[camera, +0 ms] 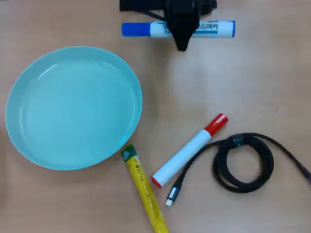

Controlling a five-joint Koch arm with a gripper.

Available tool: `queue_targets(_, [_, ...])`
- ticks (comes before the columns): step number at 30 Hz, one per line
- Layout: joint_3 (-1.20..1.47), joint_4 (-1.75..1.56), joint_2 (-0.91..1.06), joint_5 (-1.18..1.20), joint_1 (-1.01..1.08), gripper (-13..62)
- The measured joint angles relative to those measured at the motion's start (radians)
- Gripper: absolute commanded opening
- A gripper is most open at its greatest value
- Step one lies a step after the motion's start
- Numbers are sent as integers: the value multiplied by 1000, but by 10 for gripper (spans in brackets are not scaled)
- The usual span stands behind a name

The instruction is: Pick up the blue pen, then put it in the green bowl

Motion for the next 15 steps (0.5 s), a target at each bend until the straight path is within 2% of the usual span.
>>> queue_targets(15, [0,-149,0,0,558,-82])
